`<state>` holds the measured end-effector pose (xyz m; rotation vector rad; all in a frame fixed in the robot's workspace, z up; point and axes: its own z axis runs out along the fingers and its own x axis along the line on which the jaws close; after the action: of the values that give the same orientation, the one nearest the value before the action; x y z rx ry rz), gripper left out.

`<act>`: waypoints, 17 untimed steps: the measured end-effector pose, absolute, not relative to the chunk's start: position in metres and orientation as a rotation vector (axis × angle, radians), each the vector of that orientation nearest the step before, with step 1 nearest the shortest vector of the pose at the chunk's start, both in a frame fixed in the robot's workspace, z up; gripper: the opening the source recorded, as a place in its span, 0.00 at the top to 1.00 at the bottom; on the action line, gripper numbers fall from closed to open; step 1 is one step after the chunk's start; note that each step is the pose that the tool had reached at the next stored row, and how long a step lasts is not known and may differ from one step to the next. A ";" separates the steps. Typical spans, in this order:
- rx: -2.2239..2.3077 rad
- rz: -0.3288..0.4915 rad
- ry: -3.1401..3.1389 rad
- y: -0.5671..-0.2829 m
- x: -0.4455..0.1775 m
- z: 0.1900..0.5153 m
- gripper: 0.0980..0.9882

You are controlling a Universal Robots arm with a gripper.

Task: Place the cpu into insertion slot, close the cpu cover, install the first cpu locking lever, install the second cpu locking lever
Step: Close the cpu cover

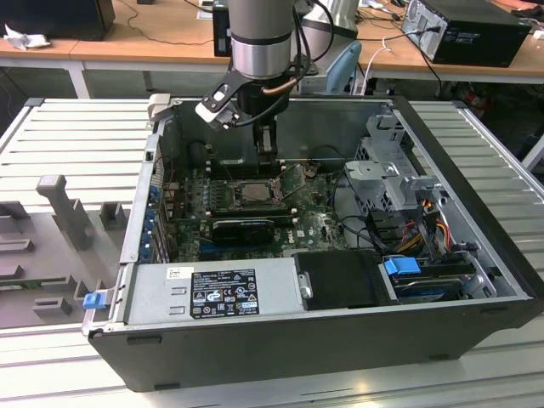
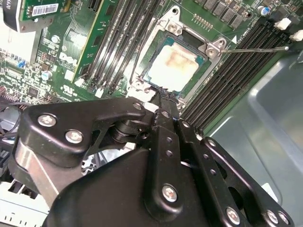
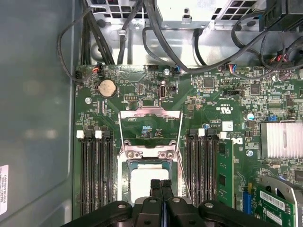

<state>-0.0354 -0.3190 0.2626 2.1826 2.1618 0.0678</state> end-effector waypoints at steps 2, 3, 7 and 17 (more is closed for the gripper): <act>2.183 0.068 2.162 -0.319 -0.035 0.263 0.99; 2.182 0.068 2.162 -0.319 -0.035 0.264 0.99; 2.182 0.067 2.162 -0.319 -0.033 0.265 0.99; 2.183 0.068 2.162 -0.319 -0.031 0.270 0.99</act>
<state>-0.0308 -0.3191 0.2696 2.1827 2.1618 0.0678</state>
